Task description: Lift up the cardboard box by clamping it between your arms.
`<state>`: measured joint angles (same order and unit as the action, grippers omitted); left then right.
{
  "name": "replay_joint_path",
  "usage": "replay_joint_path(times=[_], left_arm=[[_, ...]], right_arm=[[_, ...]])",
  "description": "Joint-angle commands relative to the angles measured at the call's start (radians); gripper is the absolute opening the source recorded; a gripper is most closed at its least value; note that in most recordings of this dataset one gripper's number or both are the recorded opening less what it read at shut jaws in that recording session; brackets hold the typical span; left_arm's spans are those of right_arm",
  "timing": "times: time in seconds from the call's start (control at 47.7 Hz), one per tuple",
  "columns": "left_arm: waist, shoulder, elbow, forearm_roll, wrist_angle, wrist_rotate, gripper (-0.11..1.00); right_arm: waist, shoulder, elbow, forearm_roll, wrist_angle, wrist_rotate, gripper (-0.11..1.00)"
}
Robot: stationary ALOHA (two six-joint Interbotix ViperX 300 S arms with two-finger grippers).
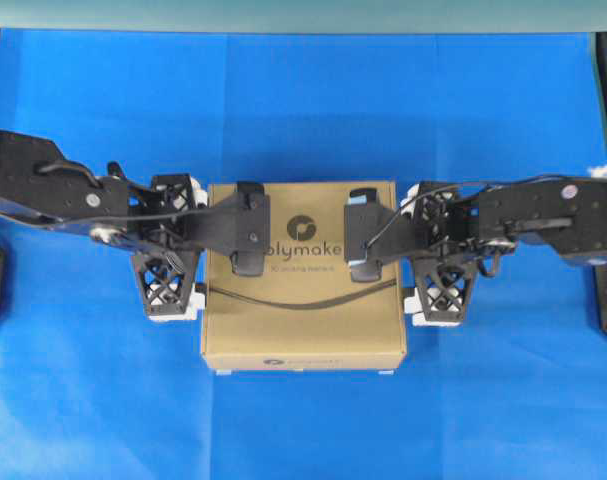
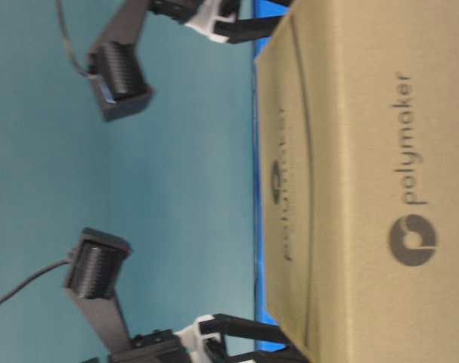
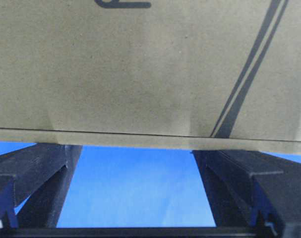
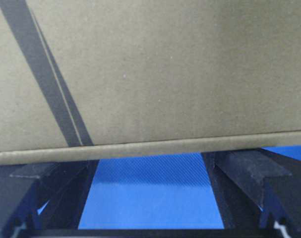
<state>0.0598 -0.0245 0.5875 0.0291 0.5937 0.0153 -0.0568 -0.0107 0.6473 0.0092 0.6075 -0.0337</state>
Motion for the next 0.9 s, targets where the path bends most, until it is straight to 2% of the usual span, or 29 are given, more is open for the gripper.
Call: replay_joint_path(times=[0.0,0.419,0.712,0.88], left_arm=[[0.002,0.002,-0.025,-0.006,-0.097,-0.049,0.86],[0.003,0.077,0.015,-0.008,-0.166,-0.049,0.86],[0.003,0.054,0.046,-0.008,-0.161,-0.054,0.86],[0.005,0.015,0.077,-0.006,-0.161,-0.051,0.86]], right_arm=[[-0.008,-0.005,-0.029,0.006,-0.066,0.025,0.99],[-0.006,0.044,0.012,0.006,-0.123,0.025,0.99],[-0.006,0.026,0.038,0.006,-0.129,0.043,0.99],[-0.014,-0.018,0.078,0.008,-0.173,0.044,0.99]])
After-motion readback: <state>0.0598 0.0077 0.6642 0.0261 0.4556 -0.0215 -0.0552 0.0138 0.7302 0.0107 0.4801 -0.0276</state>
